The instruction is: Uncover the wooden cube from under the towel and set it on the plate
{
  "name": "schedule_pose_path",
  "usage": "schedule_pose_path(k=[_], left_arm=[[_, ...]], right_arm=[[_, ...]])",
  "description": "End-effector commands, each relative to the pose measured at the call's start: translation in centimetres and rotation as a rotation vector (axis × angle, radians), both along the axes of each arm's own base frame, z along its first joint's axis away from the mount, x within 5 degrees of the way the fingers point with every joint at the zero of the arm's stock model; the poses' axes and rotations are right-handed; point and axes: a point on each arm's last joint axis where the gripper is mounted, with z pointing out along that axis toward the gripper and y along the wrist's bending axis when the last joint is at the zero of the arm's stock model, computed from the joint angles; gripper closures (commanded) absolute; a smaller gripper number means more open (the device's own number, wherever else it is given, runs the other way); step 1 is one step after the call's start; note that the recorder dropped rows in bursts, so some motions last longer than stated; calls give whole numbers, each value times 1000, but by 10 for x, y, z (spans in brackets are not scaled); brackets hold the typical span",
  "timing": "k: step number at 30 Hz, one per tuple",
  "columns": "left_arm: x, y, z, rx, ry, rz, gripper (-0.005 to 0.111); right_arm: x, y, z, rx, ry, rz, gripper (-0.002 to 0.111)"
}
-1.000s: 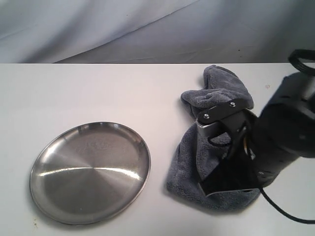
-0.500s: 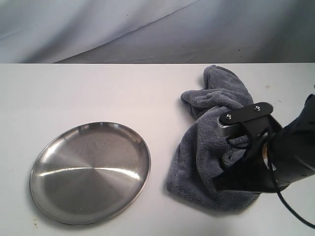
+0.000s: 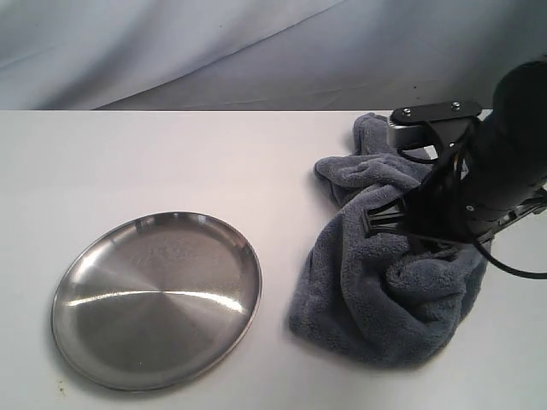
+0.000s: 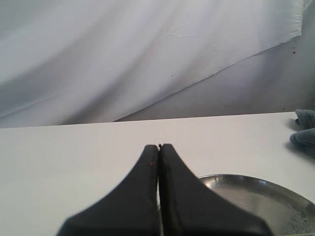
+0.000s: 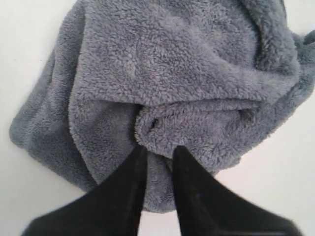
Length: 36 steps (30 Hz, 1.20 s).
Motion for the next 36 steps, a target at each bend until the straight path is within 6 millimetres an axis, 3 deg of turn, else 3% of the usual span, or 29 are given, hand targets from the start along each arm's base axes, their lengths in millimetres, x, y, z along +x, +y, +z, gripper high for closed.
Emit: schedule_pose_path(k=[1,2,3,20,22,25,26,27,31,33,36], left_arm=[[0,0,-1,-5,-2,-5,107],[0,0,-1,-5,-2,-5,107],[0,0,-1,-5,-2,-5,107],[0,0,-1,-5,-2,-5,107],[0,0,-1,-5,-2,-5,107],[0,0,-1,-5,-2,-5,107],[0,0,-1,-5,-2,-5,107],[0,0,-1,-5,-2,-5,107],[0,0,-1,-5,-2,-5,107],[0,0,-1,-5,-2,-5,107],[0,0,-1,-5,-2,-5,107]], right_arm=[[5,4,-8,20,34,-31,52],[7,5,-11,21,38,-63,40],[10,6,-15,22,36,-83,35],[32,14,-88,-116,110,-132,37],[34,14,-98,-144,123,-121,40],[34,13,-104,-179,134,-108,55],[34,12,-104,-186,134,-106,62],[34,11,-103,-201,136,-89,76],[31,7,-100,-248,162,-53,107],[29,6,-92,-248,153,-38,108],[26,3,-63,-204,87,-29,108]])
